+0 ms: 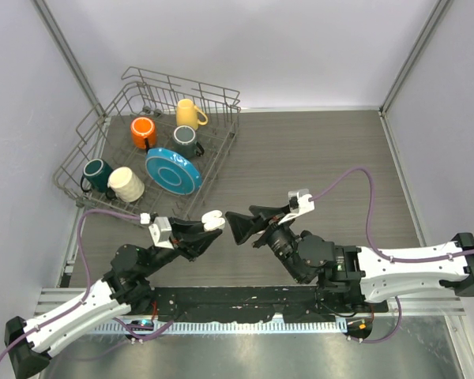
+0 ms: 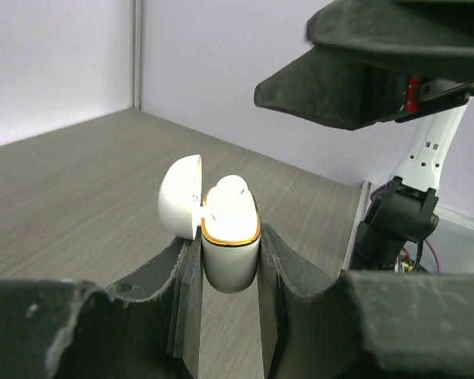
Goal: Insert the wireless bluetooth earbuds into the charging case
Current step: Place the earbud in the charging case, then close the charging case, then place the charging case at the center of the board, then reset both arms
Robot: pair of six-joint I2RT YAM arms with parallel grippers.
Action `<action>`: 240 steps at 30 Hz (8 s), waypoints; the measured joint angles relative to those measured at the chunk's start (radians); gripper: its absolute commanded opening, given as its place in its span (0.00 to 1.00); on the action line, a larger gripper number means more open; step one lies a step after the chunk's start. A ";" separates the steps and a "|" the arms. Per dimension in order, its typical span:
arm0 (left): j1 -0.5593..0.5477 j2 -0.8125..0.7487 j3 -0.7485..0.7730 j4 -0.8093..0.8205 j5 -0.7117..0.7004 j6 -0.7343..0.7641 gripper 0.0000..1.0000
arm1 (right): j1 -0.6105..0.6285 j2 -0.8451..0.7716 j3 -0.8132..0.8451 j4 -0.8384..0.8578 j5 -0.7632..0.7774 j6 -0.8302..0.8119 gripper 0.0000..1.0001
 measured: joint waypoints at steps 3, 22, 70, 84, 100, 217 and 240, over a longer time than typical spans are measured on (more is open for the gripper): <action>0.000 0.007 0.002 -0.007 0.000 -0.002 0.00 | -0.008 -0.022 0.003 -0.130 0.071 0.059 0.86; 0.000 0.072 0.024 -0.018 0.007 -0.018 0.00 | -0.611 0.059 0.195 -0.815 -0.479 0.506 0.87; 0.000 0.298 0.117 0.034 0.200 -0.044 0.00 | -0.604 0.126 0.179 -0.667 -0.897 0.409 0.87; -0.001 0.300 0.117 0.041 0.200 -0.052 0.00 | -0.587 0.120 0.179 -0.690 -0.912 0.401 0.87; -0.002 0.305 0.117 0.043 0.181 -0.071 0.00 | -0.558 0.037 0.120 -0.653 -0.921 0.407 0.87; -0.133 1.213 0.573 -0.548 -0.155 -0.487 0.62 | -0.495 -0.451 -0.076 -1.154 -0.221 0.788 0.90; -0.160 0.741 0.619 -0.683 -0.308 -0.378 1.00 | -0.495 -0.446 -0.097 -1.144 -0.236 0.788 0.90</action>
